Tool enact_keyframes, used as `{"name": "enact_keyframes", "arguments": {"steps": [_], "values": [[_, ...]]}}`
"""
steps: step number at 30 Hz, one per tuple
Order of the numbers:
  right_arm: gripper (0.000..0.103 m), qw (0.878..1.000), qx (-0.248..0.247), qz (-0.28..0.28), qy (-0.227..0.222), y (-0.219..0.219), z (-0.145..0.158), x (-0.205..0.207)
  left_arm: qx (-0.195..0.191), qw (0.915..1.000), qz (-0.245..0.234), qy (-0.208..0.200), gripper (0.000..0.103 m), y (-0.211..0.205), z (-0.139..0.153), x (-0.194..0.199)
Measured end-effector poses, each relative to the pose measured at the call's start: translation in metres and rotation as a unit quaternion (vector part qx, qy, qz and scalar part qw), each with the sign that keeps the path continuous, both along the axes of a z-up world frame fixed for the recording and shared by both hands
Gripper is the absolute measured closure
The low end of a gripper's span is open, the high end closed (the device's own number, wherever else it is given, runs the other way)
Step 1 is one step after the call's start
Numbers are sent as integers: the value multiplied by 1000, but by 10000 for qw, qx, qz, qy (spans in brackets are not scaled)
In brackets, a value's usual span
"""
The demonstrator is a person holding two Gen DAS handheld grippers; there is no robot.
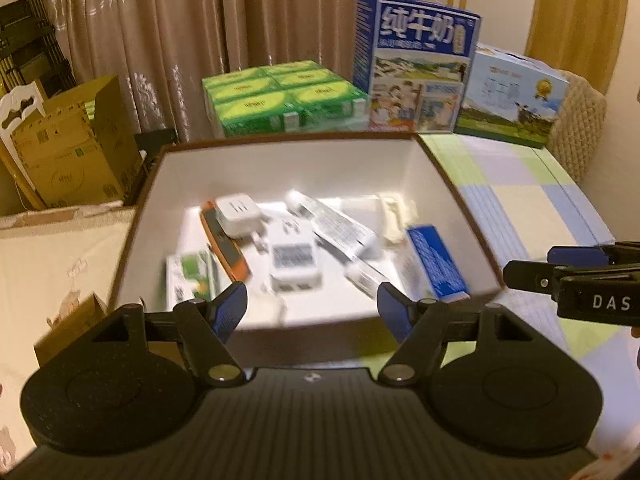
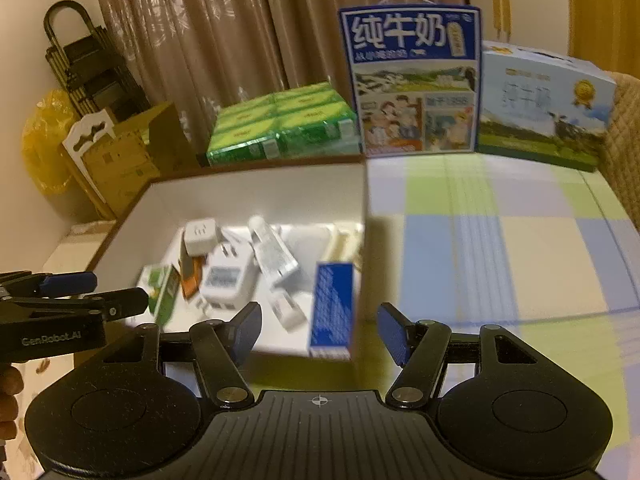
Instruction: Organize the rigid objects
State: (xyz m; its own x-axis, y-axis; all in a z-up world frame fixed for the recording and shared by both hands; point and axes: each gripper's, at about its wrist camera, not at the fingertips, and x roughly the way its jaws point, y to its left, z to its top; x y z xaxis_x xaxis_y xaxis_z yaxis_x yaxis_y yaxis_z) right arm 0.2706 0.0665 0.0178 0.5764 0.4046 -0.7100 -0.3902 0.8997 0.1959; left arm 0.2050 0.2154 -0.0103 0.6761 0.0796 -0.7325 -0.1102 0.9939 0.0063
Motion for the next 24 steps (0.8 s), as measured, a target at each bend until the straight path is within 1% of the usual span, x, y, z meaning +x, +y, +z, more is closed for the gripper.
{"name": "enact_keyframes", "arguments": {"steps": [7, 16, 24], "values": [[42, 9999, -101, 81, -91, -47, 5, -37, -146, 9998, -74, 127, 34, -45, 1, -31], [42, 9998, -159, -77, 57, -107, 5, -76, -155, 9996, -86, 212, 34, -101, -1, -63], [42, 9996, -148, -105, 213, -148, 3, -108, -142, 9993, -134, 308, 34, -142, -5, -88]]}}
